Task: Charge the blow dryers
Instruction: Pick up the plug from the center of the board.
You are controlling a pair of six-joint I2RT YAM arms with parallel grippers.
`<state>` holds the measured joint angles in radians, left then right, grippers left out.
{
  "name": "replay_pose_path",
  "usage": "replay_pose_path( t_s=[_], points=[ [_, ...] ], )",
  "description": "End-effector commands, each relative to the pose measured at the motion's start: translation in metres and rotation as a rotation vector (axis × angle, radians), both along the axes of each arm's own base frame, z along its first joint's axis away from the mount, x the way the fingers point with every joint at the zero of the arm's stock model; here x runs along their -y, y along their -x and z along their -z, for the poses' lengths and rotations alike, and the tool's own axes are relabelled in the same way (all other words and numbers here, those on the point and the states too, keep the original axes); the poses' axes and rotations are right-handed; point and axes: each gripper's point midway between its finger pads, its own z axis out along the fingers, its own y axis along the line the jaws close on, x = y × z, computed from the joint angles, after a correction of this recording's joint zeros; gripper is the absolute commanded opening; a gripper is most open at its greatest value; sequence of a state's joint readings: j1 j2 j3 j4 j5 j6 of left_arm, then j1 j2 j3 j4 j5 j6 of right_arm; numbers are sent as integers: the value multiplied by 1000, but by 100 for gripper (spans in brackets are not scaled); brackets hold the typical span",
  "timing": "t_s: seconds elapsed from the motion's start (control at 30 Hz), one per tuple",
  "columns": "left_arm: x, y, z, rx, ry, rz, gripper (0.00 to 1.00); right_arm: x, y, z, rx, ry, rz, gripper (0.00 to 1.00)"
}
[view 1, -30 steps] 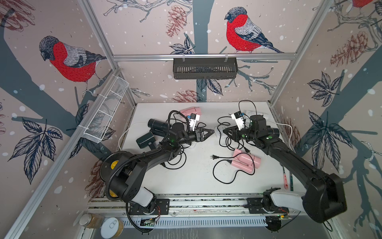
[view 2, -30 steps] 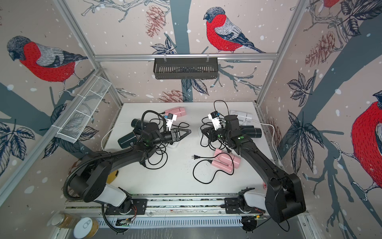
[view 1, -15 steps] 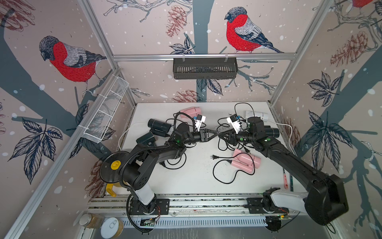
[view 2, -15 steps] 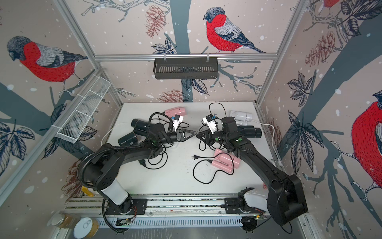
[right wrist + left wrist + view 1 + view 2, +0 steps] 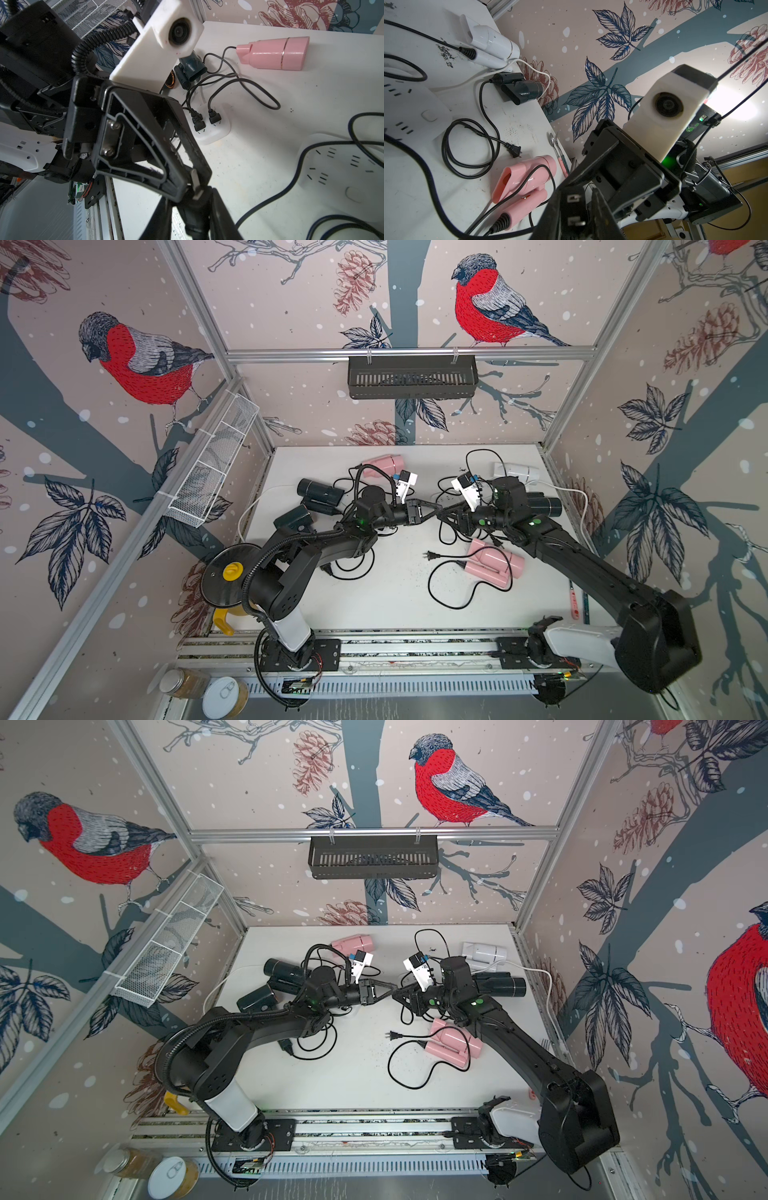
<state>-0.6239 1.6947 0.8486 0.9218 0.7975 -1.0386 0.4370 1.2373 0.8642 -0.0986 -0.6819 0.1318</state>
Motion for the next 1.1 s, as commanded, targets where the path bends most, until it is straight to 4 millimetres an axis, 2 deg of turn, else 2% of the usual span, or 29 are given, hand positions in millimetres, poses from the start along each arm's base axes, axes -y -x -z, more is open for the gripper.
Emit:
replay_pose_path(
  t_s=[0.0, 0.2, 0.5, 0.73, 0.9, 1.07],
  points=[
    [1, 0, -8, 40, 14, 3, 19, 0, -1, -4, 15, 1, 5, 26],
    [0, 0, -13, 56, 21, -6, 8, -1, 2, -8, 13, -18, 1, 34],
    [-1, 1, -25, 64, 75, -11, 5, 11, 17, -38, -30, -255, -29, 62],
    [-4, 5, -47, 126, 153, -4, 5, 29, 26, -54, -79, -457, 7, 62],
    [-5, 5, -56, 139, 208, -3, 5, 30, 35, -65, -107, -579, -7, 59],
    [-6, 4, -59, 141, 237, -10, 5, 25, 36, -67, -120, -622, -19, 55]
  ],
)
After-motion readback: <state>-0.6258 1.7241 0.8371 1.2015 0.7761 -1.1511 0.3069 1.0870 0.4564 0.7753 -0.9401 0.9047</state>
